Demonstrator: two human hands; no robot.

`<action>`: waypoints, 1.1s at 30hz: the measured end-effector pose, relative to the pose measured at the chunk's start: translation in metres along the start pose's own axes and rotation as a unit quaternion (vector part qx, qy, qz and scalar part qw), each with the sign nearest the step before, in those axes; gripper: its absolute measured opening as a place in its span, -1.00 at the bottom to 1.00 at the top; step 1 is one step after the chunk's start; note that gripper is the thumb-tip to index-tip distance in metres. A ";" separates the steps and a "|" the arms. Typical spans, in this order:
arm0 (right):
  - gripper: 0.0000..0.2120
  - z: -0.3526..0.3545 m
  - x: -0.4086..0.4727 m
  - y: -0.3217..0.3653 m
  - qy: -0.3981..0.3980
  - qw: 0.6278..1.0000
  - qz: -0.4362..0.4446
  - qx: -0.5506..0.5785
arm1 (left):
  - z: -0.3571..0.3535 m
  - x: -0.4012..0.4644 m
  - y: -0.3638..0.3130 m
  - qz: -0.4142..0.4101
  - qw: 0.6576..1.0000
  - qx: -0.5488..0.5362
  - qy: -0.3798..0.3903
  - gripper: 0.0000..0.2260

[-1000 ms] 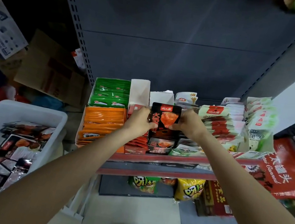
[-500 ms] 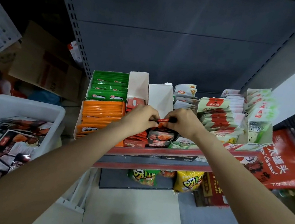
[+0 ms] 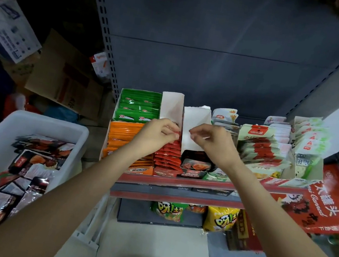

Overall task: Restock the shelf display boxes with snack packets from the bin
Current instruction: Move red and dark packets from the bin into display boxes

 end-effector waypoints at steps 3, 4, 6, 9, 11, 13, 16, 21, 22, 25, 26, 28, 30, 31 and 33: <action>-0.83 -0.041 0.003 0.032 0.009 0.999 0.025 0.032 | 0.034 -0.019 0.024 0.015 0.997 -0.029 -0.071 -0.93; -0.82 -0.060 0.005 0.044 0.024 0.998 0.037 0.034 | 0.047 -0.025 0.036 0.023 0.995 -0.032 -0.091 -0.90; -0.81 -0.103 0.007 0.068 0.063 0.996 0.061 0.027 | 0.073 -0.041 0.068 0.059 0.990 -0.040 -0.123 -0.81; -0.78 -0.174 0.012 0.098 0.116 0.991 0.059 0.022 | 0.111 -0.069 0.131 0.124 0.979 -0.039 -0.158 -0.77; -0.77 -0.226 0.018 0.111 0.153 0.987 0.043 0.022 | 0.139 -0.087 0.175 0.157 0.972 -0.013 -0.176 -0.86; -0.78 -0.281 0.027 0.121 0.182 0.983 0.012 0.018 | 0.170 -0.102 0.227 0.202 0.964 0.037 -0.172 -0.90; -0.73 -0.353 0.041 0.123 0.210 0.974 -0.087 0.006 | 0.210 -0.116 0.301 0.243 0.953 0.116 -0.137 -0.84; -0.79 -0.437 0.064 0.091 0.144 0.927 -0.326 0.116 | 0.249 -0.109 0.367 0.208 0.937 0.276 -0.056 -0.64; -0.90 -0.449 0.066 0.088 0.113 0.904 -0.367 0.190 | 0.252 -0.104 0.376 0.191 0.932 0.305 -0.034 -0.58; -0.90 -0.478 0.076 0.087 0.027 0.802 -0.431 0.414 | 0.253 -0.088 0.393 0.139 0.921 0.358 0.055 -0.44; -0.91 -0.481 0.079 0.088 0.005 0.786 -0.442 0.431 | 0.252 -0.085 0.397 0.131 0.915 0.374 0.081 -0.44; -0.93 -0.486 0.085 0.085 -0.022 0.777 -0.471 0.417 | 0.249 -0.082 0.402 0.107 0.906 0.396 0.104 -0.45; -0.95 -0.487 0.089 0.083 -0.058 0.766 -0.500 0.400 | 0.247 -0.082 0.409 0.103 0.914 0.377 0.113 -0.46; -0.95 -0.488 0.090 0.083 -0.070 0.761 -0.510 0.395 | 0.247 -0.084 0.412 0.104 0.918 0.365 0.113 -0.47; -0.97 -0.494 0.093 0.089 -0.064 0.764 -0.523 0.373 | 0.249 -0.087 0.417 0.100 0.926 0.350 0.104 -0.46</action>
Point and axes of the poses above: each hand's wrist, its own x-axis towards the middle knuckle, its own z-axis out of the back of the hand, y = z × x, the point moved 7 cm from there along x, towards the middle knuckle, and after that the axes turned 10 degrees about x, right-handed, at the moved point
